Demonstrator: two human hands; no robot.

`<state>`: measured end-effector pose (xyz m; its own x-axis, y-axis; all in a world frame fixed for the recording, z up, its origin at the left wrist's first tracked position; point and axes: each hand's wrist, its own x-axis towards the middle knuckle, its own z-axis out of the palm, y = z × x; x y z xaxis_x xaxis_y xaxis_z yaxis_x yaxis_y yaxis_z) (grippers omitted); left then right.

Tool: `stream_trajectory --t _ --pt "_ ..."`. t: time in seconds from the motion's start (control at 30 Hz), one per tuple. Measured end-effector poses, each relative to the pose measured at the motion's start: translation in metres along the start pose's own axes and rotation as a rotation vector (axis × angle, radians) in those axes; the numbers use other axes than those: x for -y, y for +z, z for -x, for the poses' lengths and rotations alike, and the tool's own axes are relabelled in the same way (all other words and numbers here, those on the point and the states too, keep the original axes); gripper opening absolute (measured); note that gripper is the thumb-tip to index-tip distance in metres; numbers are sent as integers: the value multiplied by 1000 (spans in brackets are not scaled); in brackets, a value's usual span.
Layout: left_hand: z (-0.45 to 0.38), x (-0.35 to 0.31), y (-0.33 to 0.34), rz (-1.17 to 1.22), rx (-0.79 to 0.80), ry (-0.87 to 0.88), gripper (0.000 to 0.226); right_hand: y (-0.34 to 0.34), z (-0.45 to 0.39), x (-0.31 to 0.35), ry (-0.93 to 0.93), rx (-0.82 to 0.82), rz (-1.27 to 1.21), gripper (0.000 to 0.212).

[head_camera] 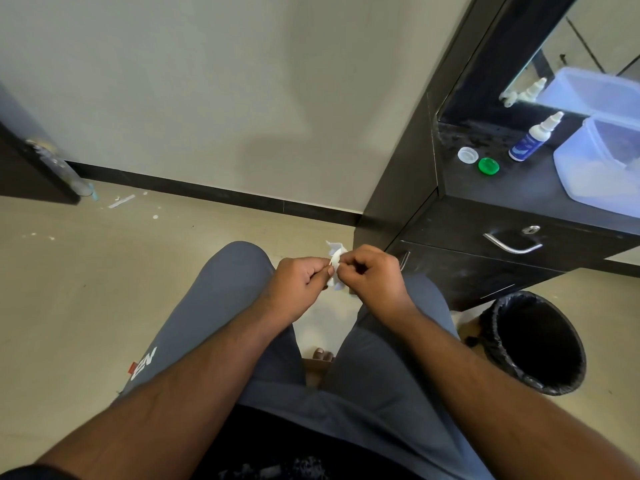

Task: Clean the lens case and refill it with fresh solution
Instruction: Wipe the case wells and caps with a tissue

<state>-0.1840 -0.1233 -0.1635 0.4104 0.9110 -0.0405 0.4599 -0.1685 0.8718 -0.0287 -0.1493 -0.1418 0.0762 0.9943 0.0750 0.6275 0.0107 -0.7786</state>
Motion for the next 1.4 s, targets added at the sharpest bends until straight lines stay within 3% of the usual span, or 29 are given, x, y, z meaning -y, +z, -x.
stream_trajectory --t 0.23,0.37,0.47,0.57,0.7,0.8,0.9,1.07,1.2,1.4 --pt "4 -6 1 -213 -63 220 20 9 5 22 428 -147 -513 16" --pt "7 -9 8 -247 -153 281 22 8 -6 32 889 -140 -1124 17" --pt "8 -11 9 -185 -280 207 23 8 -11 28 937 -88 -1301 27" --pt "5 -6 4 -35 -326 40 26 5 -10 21 870 -204 -1349 19" --pt "4 -4 -3 138 -277 -98 21 -14 -13 13 591 -315 -1061 16" --pt "2 -6 -6 220 -269 -169 21 -27 -20 13 291 -261 -665 10" --pt "0 -8 -6 256 -217 -183 21 -33 -27 9 -88 -100 -169 11" --pt "1 -4 -3 121 -112 -150 18 -29 -35 5 -544 258 324 14" --pt "2 -3 -3 81 -59 -108 20 -27 -41 8 -640 360 462 7" --pt "1 0 2 13 -45 -103 19 -23 -44 14 -629 402 604 8"
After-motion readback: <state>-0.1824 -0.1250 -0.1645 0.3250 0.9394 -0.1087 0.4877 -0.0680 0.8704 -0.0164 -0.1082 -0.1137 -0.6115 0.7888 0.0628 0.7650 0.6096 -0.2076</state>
